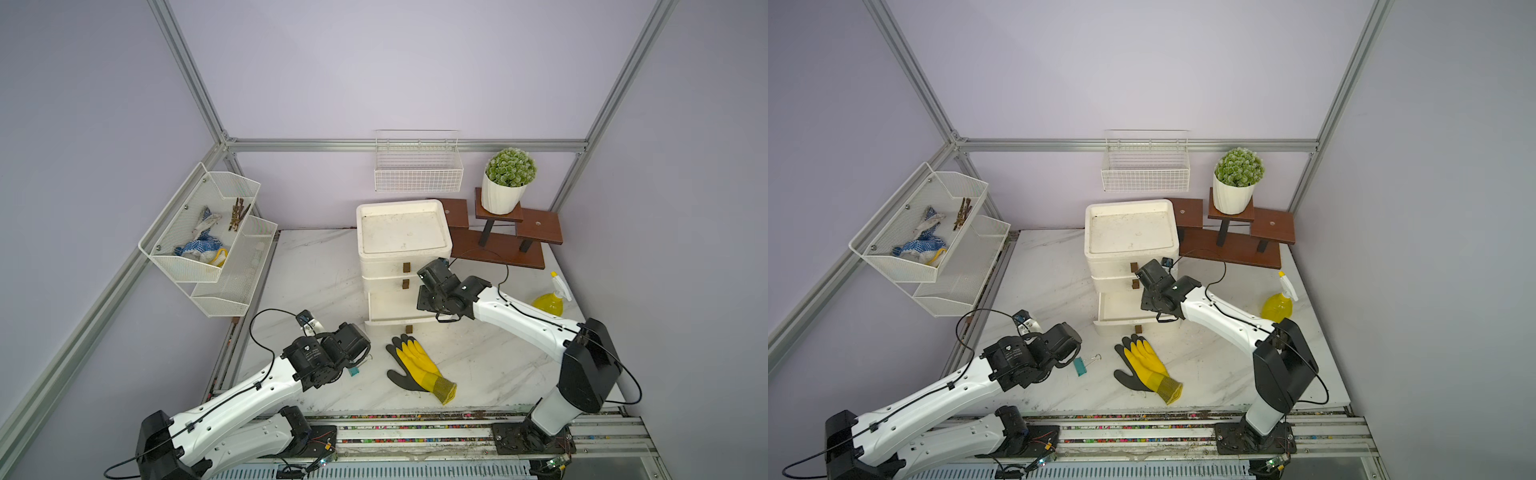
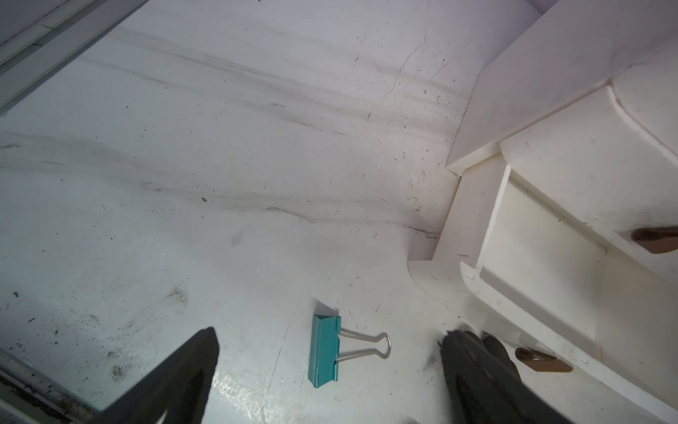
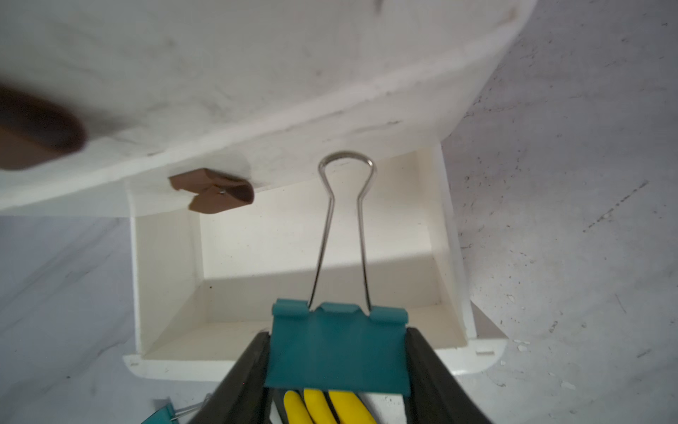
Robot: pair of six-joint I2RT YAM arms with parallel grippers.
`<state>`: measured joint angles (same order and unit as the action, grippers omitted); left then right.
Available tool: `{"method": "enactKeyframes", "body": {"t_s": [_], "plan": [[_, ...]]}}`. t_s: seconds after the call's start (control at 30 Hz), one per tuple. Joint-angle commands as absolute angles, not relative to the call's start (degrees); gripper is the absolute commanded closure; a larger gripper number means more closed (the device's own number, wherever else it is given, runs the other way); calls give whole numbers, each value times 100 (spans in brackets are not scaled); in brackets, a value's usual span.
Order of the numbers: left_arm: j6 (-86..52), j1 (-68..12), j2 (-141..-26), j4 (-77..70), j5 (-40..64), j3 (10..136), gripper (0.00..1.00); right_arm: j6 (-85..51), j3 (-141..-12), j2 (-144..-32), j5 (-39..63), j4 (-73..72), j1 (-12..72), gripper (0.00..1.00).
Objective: Put the binder clips in the drawer according to color
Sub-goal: Place the binder clip in the drawer.
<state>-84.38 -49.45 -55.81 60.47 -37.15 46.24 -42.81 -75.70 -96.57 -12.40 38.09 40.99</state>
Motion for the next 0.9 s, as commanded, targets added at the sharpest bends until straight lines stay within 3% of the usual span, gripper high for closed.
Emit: {"method": "enactKeyframes", "body": {"t_s": [0.0,0.13,0.43,0.73,0.87], "plan": [[-8340,-4907,-5572,5858,-3501,4543,2,-3976,-7657,-9898,-1296,3762,4130,81],[-8650,-4905,-5588,5752,-3369,4404,1,-3902,-7533,-10060,-1377,3669,4187,80],[-10680,-4906,-6063,6208,-2568,4360,4,-3537,-7654,-10474,-1600,3769,4219,63],[-12488,-4909,-6284,6599,-2299,4670,3,-3312,-7594,-10203,-1666,3639,4320,29],[-13372,-4910,-6399,6878,-2130,4790,2,-3200,-7559,-9884,-1795,3596,4364,22]]}}
